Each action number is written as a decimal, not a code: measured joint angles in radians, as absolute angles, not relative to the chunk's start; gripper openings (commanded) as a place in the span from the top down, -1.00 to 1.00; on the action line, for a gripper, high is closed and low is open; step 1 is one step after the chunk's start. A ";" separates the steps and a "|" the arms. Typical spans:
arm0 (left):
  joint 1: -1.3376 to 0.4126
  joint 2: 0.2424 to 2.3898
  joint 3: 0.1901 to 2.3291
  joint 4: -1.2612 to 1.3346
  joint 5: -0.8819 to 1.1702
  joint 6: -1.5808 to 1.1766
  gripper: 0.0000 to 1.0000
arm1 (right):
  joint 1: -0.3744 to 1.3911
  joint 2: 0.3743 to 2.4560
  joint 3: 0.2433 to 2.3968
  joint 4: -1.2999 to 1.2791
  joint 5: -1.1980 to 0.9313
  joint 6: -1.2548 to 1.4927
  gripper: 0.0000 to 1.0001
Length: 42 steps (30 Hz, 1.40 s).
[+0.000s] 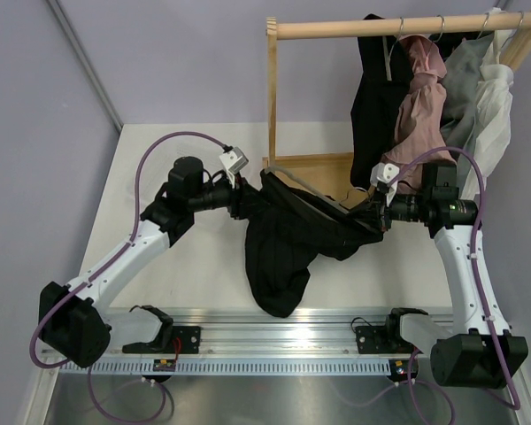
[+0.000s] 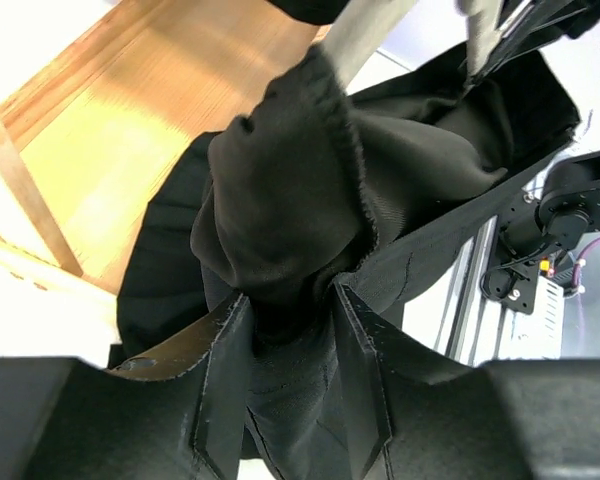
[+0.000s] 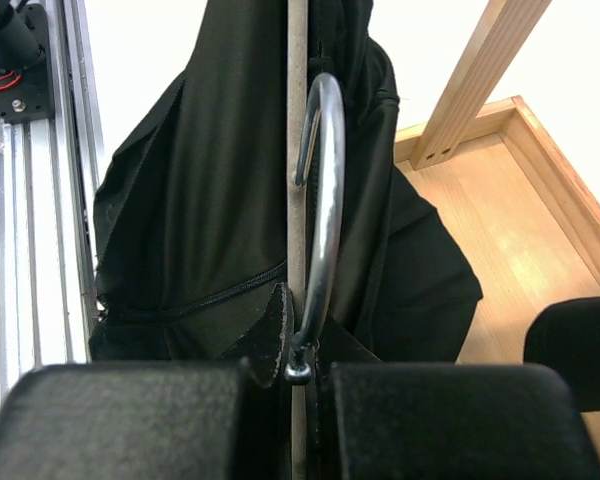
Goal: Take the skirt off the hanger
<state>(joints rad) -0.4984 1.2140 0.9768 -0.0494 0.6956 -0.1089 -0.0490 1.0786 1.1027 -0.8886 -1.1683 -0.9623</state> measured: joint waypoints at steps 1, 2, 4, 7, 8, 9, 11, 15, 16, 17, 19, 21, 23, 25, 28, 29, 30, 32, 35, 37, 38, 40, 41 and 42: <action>-0.498 1.214 0.977 -0.046 0.701 -0.109 -0.05 | -0.047 1.079 1.100 -0.889 -1.168 -0.966 1.00; -0.498 1.214 0.977 -0.041 0.704 -0.110 -0.14 | -0.045 1.079 1.098 -0.889 -1.168 -0.971 1.00; -0.498 1.214 0.978 -0.030 0.707 -0.113 -0.22 | -0.040 1.079 1.094 -0.891 -1.166 -0.978 1.00; -0.498 1.214 0.978 -0.015 0.719 -0.117 -0.15 | -0.038 1.080 1.093 -0.897 -1.163 -0.986 1.00; -0.498 1.214 0.978 -0.006 0.729 -0.120 -0.02 | -0.038 1.080 1.093 -0.897 -1.163 -0.987 1.00; -0.498 1.214 0.978 -0.002 0.738 -0.124 0.18 | -0.038 1.080 1.093 -0.897 -1.163 -0.989 1.00; -0.498 1.214 0.978 0.001 0.753 -0.130 0.58 | -0.038 1.081 1.093 -0.897 -1.163 -0.991 1.00; -0.498 1.214 0.978 -0.006 0.760 -0.124 0.95 | -0.038 1.082 1.093 -0.899 -1.162 -0.992 1.00; -0.498 1.214 0.978 -0.007 0.760 -0.121 1.00 | -0.038 1.082 1.093 -0.899 -1.161 -0.992 1.00; -0.498 1.214 0.978 -0.006 0.760 -0.118 1.00 | -0.038 1.082 1.093 -0.900 -1.161 -0.992 1.00; -0.498 1.214 0.978 -0.013 0.759 -0.108 1.00 | -0.038 1.082 1.093 -0.899 -1.156 -0.991 1.00; -0.498 1.212 0.978 -0.041 0.752 -0.094 1.00 | -0.038 1.082 1.093 -0.890 -1.140 -0.978 1.00; -0.493 1.202 0.975 -0.080 0.740 -0.077 1.00 | -0.038 1.082 1.093 -0.873 -1.122 -0.958 1.00; -0.488 1.173 0.962 -0.117 0.720 -0.059 1.00 | -0.036 1.082 1.093 -0.854 -1.111 -0.937 1.00; -0.478 1.114 0.931 -0.167 0.685 -0.043 1.00 | -0.032 1.082 1.093 -0.841 -1.112 -0.925 1.00; -0.471 1.092 0.917 -0.180 0.670 -0.040 1.00 | -0.031 1.084 1.093 -0.842 -1.115 -0.926 1.00; -0.463 1.071 0.902 -0.193 0.657 -0.038 1.00 | -0.030 1.086 1.093 -0.844 -1.121 -0.927 1.00; -0.442 1.043 0.873 -0.205 0.637 -0.039 1.00 | -0.028 1.095 1.096 -0.852 -1.135 -0.931 1.00; -0.404 1.027 0.834 -0.248 0.602 -0.052 1.00 | -0.029 1.111 1.113 -0.871 -1.154 -0.952 1.00; -0.382 1.034 0.817 -0.272 0.582 -0.064 1.00 | -0.029 1.118 1.125 -0.906 -1.176 -0.992 1.00; -0.369 1.039 0.812 -0.283 0.579 -0.073 1.00 | -0.029 1.120 1.132 -0.929 -1.187 -1.011 1.00; -0.352 1.052 0.807 -0.292 0.581 -0.089 1.00 | -0.029 1.123 1.139 -0.951 -1.202 -1.027 1.00; -0.350 1.056 0.804 -0.287 0.598 -0.097 0.98 | -0.029 1.123 1.139 -0.951 -1.206 -1.021 1.00; -0.350 1.057 0.797 -0.278 0.619 -0.106 0.79 | -0.029 1.122 1.137 -0.939 -1.206 -1.004 1.00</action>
<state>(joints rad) -0.3500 1.0573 0.7975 -0.2775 0.6186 -0.1062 -0.0288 1.1221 1.1366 -0.9386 -1.2060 -1.0039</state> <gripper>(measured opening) 0.012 0.028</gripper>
